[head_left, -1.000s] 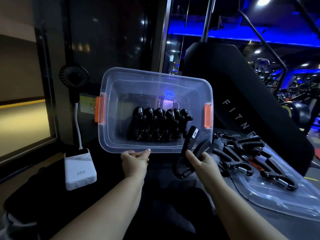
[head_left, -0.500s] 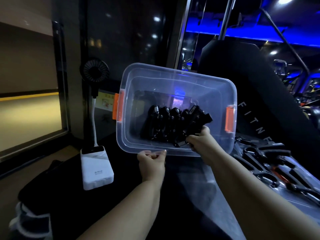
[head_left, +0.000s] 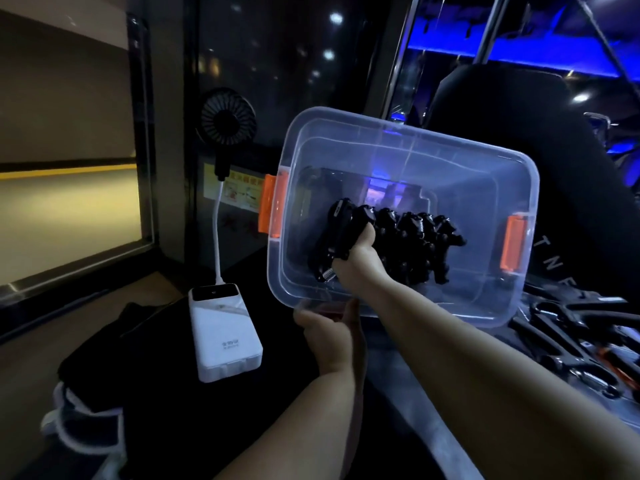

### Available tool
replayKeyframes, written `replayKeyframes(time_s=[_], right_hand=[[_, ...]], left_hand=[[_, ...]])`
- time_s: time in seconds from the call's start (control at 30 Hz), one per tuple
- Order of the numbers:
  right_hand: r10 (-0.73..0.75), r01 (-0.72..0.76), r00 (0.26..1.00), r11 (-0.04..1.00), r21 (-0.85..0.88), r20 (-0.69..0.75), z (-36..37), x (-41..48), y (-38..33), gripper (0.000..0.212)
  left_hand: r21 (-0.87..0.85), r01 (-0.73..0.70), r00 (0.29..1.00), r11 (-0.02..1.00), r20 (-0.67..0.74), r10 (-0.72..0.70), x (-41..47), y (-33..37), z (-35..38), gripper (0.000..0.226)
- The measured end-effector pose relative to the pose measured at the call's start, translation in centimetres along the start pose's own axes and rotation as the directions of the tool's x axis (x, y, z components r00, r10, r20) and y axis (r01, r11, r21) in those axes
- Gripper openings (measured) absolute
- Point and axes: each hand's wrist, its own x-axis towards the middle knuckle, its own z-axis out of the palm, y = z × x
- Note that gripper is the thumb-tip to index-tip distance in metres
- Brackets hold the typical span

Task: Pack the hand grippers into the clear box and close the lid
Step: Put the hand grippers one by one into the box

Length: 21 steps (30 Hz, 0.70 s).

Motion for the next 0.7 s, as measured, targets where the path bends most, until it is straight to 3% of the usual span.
replayKeyframes(time_s=[0.2,0.3,0.37,0.43,0.5,0.57,0.7], right_hand=[[0.019,-0.019,1.000,0.988,-0.156,0.002,1.2,1.3,-0.7,0.095],[-0.066,0.054,0.996,0.980,-0.193,-0.053,1.4,2.4,-0.4,0.089],[-0.034,0.026,0.999,0.958,-0.284,-0.023,1.1,2.9,-0.4,0.090],[-0.021,0.013,1.000,0.939,-0.344,-0.021,0.8,3.3,-0.6,0.079],[-0.047,0.028,0.998,0.940,-0.340,-0.049,0.6,3.6,-0.7,0.054],[-0.060,0.038,0.997,0.939,-0.342,-0.054,0.7,3.8,-0.7,0.045],[-0.090,0.071,0.995,0.927,-0.367,-0.035,1.0,3.8,-0.7,0.050]], left_hand=[[-0.060,-0.011,0.999,0.998,-0.033,0.010,0.3,0.3,-0.3,0.054],[-0.075,-0.051,0.998,0.996,-0.050,0.047,0.3,-0.1,-0.2,0.055],[-0.093,-0.045,0.998,0.995,-0.051,0.040,0.4,-0.5,0.0,0.062],[-0.094,-0.014,0.998,0.995,-0.062,0.009,0.7,-0.7,0.0,0.064],[-0.088,-0.017,0.998,0.996,-0.063,0.012,0.6,-0.5,-0.1,0.041],[-0.078,-0.035,0.995,0.996,-0.091,0.028,0.7,-0.3,-0.2,0.023],[-0.057,-0.098,0.980,0.994,-0.181,0.087,0.5,0.2,0.0,0.038]])
